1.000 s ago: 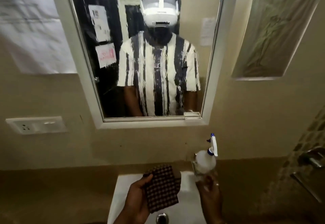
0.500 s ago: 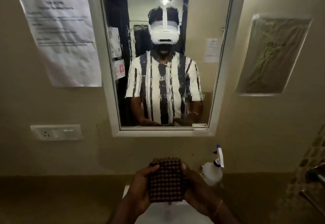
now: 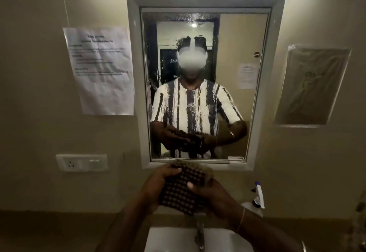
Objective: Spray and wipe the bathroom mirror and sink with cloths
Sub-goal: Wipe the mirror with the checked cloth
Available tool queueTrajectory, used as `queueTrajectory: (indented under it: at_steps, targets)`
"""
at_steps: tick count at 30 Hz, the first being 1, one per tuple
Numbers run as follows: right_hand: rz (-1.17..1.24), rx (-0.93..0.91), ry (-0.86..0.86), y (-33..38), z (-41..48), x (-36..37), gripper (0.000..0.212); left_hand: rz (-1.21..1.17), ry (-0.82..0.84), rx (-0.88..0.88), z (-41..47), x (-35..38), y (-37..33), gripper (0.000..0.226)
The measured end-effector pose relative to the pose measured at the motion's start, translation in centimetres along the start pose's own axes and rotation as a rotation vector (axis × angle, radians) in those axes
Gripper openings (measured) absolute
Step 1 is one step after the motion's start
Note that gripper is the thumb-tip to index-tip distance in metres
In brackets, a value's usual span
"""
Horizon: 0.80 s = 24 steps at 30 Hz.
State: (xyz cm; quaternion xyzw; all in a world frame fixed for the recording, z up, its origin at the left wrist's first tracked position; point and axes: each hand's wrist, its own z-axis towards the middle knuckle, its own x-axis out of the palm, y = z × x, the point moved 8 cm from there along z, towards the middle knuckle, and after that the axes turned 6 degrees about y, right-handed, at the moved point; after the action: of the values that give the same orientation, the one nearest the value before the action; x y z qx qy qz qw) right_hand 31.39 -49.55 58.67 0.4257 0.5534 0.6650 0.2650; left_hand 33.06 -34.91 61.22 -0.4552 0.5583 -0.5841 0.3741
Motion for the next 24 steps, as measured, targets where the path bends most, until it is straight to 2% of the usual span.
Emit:
queueTrajectory:
  at_steps: [3,7,12,15,18,22,24]
  targets:
    - [-0.102,-0.151,-0.078,4.3,0.9,1.1,0.043,0.213,-0.039,0.217,0.1,-0.2,-5.4,0.025]
    - [-0.183,-0.378,-0.183,10.0,2.4,2.4,0.028,0.363,-0.156,0.447,-0.2,-1.2,-11.5,0.018]
    - [-0.166,-0.589,-0.264,16.7,3.6,4.4,0.021,0.286,-0.233,0.652,-1.1,-2.1,-17.8,0.023]
    - [-0.267,-0.738,-0.401,20.8,3.9,5.1,0.018,0.231,-0.289,0.746,-1.3,-2.6,-20.4,0.028]
    - [-0.492,-0.896,-0.508,24.5,4.1,6.6,0.023,0.203,-0.322,0.811,-1.5,-2.5,-22.0,0.034]
    - [-0.818,-1.149,-0.563,28.4,4.3,8.9,0.05,0.17,-0.331,0.842,-1.7,-2.0,-23.4,0.034]
    - [-0.993,-1.296,-0.618,30.4,4.3,10.1,0.056,0.178,-0.334,0.85,-1.7,-1.9,-24.0,0.033]
